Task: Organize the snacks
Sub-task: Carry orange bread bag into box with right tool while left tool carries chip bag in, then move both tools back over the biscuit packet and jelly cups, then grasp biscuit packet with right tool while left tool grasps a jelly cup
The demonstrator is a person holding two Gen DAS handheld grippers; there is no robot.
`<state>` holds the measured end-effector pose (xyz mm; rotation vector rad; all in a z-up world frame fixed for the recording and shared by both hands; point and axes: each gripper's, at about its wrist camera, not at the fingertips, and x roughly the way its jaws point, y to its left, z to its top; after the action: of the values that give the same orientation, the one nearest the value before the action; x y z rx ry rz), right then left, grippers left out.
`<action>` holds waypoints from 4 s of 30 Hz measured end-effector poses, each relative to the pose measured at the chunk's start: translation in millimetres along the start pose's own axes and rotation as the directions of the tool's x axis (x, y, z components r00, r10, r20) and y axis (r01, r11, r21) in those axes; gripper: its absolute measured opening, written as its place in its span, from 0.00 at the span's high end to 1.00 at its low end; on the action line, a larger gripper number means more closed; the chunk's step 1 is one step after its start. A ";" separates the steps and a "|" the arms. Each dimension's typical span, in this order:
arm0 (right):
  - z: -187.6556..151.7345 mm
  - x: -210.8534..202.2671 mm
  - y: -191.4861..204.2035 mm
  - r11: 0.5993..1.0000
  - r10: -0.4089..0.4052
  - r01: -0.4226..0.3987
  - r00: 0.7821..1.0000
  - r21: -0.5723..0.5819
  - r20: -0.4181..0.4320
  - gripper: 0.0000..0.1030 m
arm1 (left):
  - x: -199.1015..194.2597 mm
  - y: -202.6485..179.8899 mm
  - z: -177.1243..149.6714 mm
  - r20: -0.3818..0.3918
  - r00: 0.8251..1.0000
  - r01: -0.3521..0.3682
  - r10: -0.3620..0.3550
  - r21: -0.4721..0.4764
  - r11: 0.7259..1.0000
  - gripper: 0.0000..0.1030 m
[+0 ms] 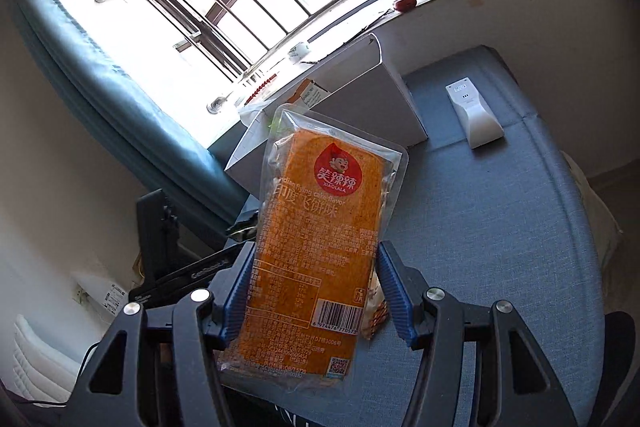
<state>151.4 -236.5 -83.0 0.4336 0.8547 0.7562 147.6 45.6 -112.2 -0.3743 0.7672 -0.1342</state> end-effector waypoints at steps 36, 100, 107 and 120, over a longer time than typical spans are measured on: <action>213.4 134.0 67.3 0.934 -0.222 0.248 0.967 -0.257 0.125 0.00 | -20.3 33.8 180.8 0.224 0.962 -0.182 0.156 0.102 0.978 0.00; -42.1 81.2 15.0 0.814 -0.239 0.065 0.943 -0.577 -0.232 0.52 | -21.9 -44.9 -91.0 -0.141 0.990 0.037 0.004 0.286 0.958 0.00; -39.5 21.8 23.8 0.874 -0.187 0.123 0.978 -0.469 -0.094 0.52 | 13.9 -51.6 -91.8 -0.235 0.972 0.050 0.012 0.258 0.965 0.01; -52.6 -0.6 21.4 0.905 -0.157 0.117 0.985 -0.410 -0.066 0.52 | 7.3 -31.1 -86.3 -0.187 0.982 0.033 -0.001 0.167 0.985 0.68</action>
<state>100.0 -220.1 -100.8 -0.0347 0.7844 0.8040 93.0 -9.3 -162.0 -0.2078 0.9305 -0.2520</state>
